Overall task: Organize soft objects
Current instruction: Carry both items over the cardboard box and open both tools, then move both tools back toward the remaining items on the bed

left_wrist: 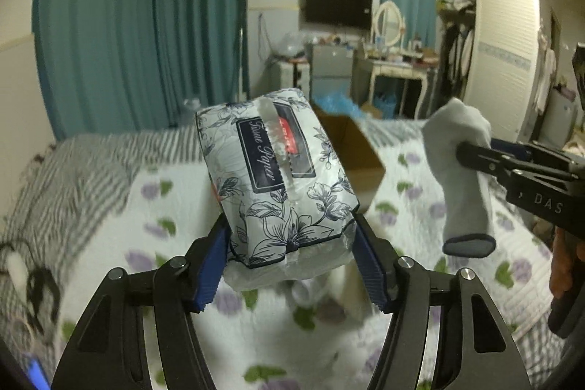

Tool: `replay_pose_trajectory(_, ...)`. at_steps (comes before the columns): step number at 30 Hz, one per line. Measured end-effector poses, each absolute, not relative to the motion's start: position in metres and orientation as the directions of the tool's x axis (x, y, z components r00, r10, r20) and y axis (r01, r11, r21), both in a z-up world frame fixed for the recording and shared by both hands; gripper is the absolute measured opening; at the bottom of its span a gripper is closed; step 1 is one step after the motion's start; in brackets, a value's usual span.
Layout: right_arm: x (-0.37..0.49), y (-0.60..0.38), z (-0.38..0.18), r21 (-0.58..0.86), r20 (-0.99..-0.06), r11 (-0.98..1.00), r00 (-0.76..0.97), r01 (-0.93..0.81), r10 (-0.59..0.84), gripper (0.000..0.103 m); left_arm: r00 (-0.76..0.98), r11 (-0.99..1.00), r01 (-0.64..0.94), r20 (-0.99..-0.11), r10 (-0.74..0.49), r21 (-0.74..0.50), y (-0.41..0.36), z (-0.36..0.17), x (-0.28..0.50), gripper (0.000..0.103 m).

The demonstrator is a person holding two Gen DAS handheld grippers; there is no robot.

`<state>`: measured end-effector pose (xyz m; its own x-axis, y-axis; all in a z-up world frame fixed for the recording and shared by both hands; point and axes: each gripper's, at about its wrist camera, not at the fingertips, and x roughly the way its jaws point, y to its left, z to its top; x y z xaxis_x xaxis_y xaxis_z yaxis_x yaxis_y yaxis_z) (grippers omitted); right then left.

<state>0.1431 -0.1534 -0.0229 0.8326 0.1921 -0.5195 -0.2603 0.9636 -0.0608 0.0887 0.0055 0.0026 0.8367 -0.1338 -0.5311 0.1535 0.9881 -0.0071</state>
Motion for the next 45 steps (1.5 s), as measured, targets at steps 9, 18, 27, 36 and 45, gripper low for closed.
replay_pose_trajectory(9,0.231,-0.127,0.017,-0.085,-0.475,0.952,0.852,-0.294,0.221,0.039,0.848,0.982,0.188,-0.509,-0.15,0.023,-0.007,0.024,0.174,0.063)
replay_pose_trajectory(18,0.363,-0.106,-0.028,-0.079,-0.565,0.949,0.798,-0.306,0.21,0.039,0.796,0.977,0.21,-0.586,-0.15,0.035,-0.019,-0.023,0.284,0.063)
replay_pose_trajectory(27,0.428,-0.116,-0.094,-0.001,-0.645,0.946,0.723,-0.325,0.248,0.044,0.775,0.981,0.176,-0.626,-0.09,0.076,-0.021,-0.069,0.327,0.081)
replay_pose_trajectory(36,0.392,-0.151,-0.041,0.007,-0.563,0.97,0.8,-0.244,0.206,0.081,0.819,0.988,0.117,-0.572,-0.037,0.104,-0.011,-0.031,0.305,0.088)
replay_pose_trajectory(45,0.28,-0.16,0.068,-0.067,-0.451,0.966,0.871,-0.252,0.196,0.1,0.918,0.988,0.105,-0.393,-0.054,0.109,0.003,0.058,0.208,0.103)
